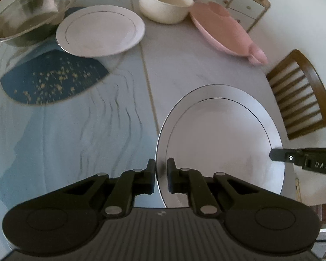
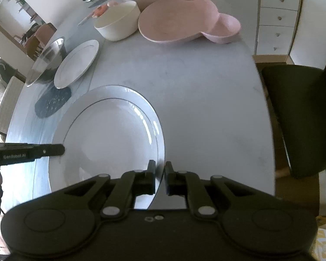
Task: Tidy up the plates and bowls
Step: 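Carry the large white plate with both grippers toward the table edge, then lower the large plate and open the right gripper while the left gripper opens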
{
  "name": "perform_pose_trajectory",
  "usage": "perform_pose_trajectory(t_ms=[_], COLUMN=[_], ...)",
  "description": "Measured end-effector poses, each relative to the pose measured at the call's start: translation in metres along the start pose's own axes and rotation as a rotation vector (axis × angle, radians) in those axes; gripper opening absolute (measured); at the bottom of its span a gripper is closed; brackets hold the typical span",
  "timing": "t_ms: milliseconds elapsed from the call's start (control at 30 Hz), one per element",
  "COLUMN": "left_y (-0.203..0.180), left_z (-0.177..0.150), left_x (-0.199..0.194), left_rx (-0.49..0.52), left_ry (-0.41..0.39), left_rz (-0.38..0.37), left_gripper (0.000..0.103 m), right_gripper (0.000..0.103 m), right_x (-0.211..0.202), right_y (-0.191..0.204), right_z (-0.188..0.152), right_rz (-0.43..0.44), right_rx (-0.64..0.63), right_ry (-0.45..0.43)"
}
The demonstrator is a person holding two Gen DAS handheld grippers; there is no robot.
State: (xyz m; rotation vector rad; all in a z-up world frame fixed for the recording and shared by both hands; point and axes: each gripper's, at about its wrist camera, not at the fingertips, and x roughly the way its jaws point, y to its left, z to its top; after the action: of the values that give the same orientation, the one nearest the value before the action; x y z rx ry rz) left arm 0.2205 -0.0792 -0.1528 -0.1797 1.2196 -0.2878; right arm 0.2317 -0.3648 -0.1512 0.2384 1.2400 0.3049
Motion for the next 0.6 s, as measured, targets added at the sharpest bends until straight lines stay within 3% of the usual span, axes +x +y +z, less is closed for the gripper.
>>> perform_pose_trajectory(t_ms=[533, 600], left_y=[-0.018, -0.019], left_z=[-0.039, -0.040], left_x=[-0.011, -0.012], left_rx=[0.063, 0.076], left_ry=[0.021, 0.015], left_rz=[-0.010, -0.001], left_gripper=[0.010, 0.010], right_gripper=[0.010, 0.015], right_x=[-0.011, -0.011], right_y=[-0.014, -0.012], right_z=[-0.032, -0.032], right_rz=[-0.029, -0.040], right_rx=[0.041, 0.029], right_ry=[0.028, 0.029])
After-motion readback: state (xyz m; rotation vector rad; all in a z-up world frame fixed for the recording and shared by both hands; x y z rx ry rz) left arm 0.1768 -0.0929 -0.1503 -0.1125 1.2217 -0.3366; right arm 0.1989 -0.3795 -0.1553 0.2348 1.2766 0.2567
